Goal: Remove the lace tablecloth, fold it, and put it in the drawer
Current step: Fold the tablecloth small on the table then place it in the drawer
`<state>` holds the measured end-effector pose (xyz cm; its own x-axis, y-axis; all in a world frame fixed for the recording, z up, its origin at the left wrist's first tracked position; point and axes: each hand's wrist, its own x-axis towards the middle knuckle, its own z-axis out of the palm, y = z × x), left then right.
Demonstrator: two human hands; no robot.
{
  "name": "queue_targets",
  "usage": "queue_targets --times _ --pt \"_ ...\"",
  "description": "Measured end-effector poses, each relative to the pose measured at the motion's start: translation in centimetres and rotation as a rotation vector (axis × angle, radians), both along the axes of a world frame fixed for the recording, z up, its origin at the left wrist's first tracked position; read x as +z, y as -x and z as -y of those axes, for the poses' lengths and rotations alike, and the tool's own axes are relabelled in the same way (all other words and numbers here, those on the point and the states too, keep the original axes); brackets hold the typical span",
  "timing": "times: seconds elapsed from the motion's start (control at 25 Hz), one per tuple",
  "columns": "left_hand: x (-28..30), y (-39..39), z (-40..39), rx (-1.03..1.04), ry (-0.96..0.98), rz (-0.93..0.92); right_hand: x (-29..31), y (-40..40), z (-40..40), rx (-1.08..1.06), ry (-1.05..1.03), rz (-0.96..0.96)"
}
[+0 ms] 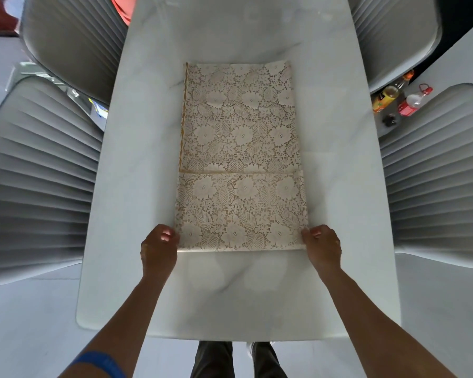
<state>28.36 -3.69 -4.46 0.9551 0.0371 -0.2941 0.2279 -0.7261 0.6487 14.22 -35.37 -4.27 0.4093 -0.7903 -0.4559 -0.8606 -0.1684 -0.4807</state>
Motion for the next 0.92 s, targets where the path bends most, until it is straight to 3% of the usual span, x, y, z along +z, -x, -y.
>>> queue_targets --times 0.08,0.12,0.16,0.24,0.48,0.56,0.64,0.8,0.92 --pt "0.9 0.8 0.7 -0.334 -0.266 0.233 1.0 -0.1 -0.9 0.207 0.24 0.014" --pt "1.2 1.4 1.1 -0.519 -0.326 0.293 1.4 0.0 -1.7 0.41 0.347 0.081" --pt "1.5 2.1 1.5 -0.678 -0.358 0.289 1.6 0.1 -2.6 0.647 0.402 0.127" --pt "1.5 3.3 2.4 -0.849 -0.46 0.207 1.2 0.9 -4.0 0.984 0.475 0.038" --pt "1.4 2.6 4.6 -0.936 -0.848 0.172 1.0 0.0 -4.5 1.046 0.727 -0.376" --pt "2.1 2.5 5.1 -0.993 -0.934 0.072 1.8 -0.4 -4.5 1.056 0.741 -0.44" --pt "3.6 1.9 5.7 -0.995 -0.93 -0.039 3.7 -0.2 -4.5 1.099 0.633 -0.466" --pt "9.4 1.7 5.2 -1.227 -0.915 -0.112 8.0 2.2 -4.6 1.131 0.309 -0.45" --pt "13.6 0.8 3.8 -1.164 -0.772 -0.229 12.0 2.0 -3.1 1.011 0.18 -0.319"
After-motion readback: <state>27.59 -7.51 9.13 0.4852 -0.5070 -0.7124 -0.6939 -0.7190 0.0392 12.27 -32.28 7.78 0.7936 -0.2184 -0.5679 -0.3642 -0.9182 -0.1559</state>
